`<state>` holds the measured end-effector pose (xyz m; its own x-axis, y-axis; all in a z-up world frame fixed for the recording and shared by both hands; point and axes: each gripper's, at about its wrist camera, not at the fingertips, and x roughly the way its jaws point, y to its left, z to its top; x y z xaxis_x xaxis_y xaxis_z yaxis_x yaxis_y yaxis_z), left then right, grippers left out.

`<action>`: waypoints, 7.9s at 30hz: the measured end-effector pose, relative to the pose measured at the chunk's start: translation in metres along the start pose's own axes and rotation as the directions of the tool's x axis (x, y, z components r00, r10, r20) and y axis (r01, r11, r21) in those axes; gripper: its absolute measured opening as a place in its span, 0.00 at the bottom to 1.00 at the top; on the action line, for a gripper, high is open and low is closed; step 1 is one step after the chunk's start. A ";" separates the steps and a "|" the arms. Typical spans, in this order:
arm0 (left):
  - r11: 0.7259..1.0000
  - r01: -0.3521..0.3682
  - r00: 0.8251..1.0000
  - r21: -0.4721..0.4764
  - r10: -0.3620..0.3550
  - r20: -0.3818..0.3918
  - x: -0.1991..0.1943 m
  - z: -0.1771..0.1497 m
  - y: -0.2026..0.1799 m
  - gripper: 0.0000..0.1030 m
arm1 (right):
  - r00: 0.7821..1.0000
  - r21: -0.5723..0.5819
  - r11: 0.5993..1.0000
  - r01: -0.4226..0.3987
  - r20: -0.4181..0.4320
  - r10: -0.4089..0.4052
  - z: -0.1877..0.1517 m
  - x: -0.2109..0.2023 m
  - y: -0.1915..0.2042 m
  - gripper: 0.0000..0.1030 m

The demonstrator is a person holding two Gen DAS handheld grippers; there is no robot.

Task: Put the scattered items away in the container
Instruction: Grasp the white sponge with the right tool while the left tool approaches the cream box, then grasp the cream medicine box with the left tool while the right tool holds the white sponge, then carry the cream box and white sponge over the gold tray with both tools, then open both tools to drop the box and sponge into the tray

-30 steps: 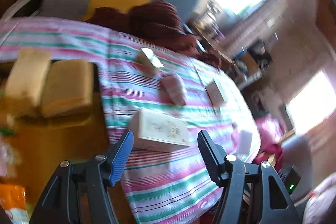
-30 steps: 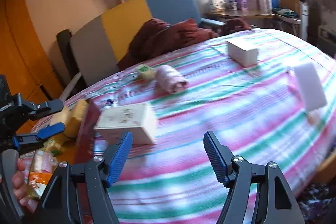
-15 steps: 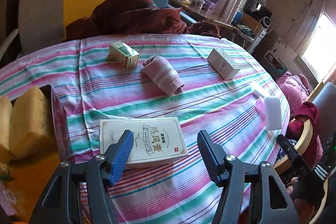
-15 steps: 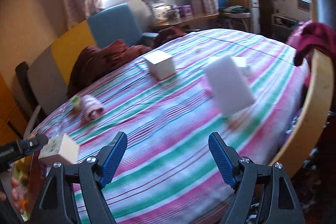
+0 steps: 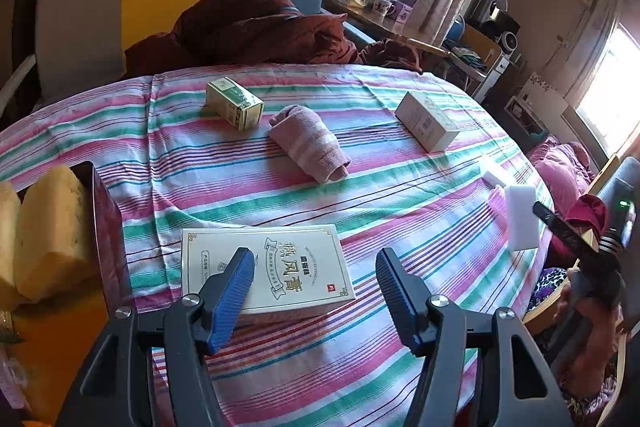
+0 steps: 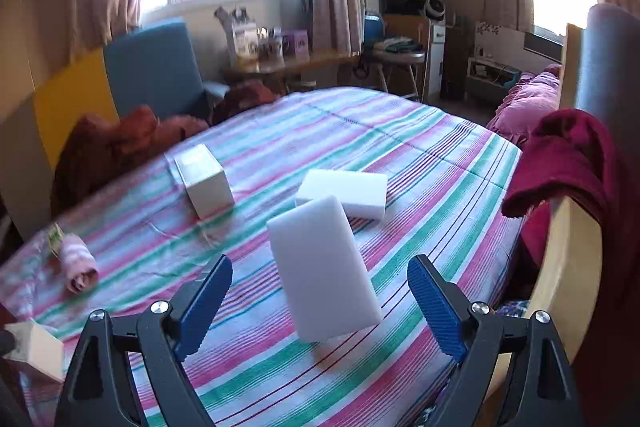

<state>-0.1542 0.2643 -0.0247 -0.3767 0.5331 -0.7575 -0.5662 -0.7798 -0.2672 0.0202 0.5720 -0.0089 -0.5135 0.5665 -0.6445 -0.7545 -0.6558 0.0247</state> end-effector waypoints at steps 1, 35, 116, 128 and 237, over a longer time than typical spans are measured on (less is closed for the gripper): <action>1.000 -0.013 1.000 0.008 0.013 0.005 -0.001 0.000 -0.001 0.62 | 1.000 -0.011 1.000 0.014 -0.012 -0.014 0.001 0.005 0.001 0.88; 0.996 0.058 0.998 -0.072 -0.058 -0.006 -0.007 -0.011 0.013 0.62 | 0.955 -0.256 0.924 -0.285 0.004 0.295 -0.066 -0.042 0.071 0.83; 0.859 0.090 0.872 0.505 0.177 -0.456 0.063 0.000 -0.026 0.63 | 0.865 -0.226 0.858 -0.461 -0.330 0.378 -0.072 0.009 0.084 0.73; 0.984 0.021 0.931 0.174 0.044 -0.361 0.024 -0.022 -0.010 0.64 | 0.863 -0.198 0.860 -0.470 -0.306 0.401 -0.091 -0.021 0.095 0.78; 0.814 0.020 0.989 -0.581 0.068 0.130 -0.140 -0.110 0.218 0.62 | 0.623 -0.387 0.491 -0.780 -0.555 0.552 -0.191 -0.160 0.380 0.53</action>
<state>-0.1441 -0.0160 -0.0424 -0.5062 0.5168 -0.6904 -0.0425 -0.8145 -0.5785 -0.1065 0.1371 -0.0423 -0.5093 -0.2859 -0.8117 0.1879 -0.9574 0.2193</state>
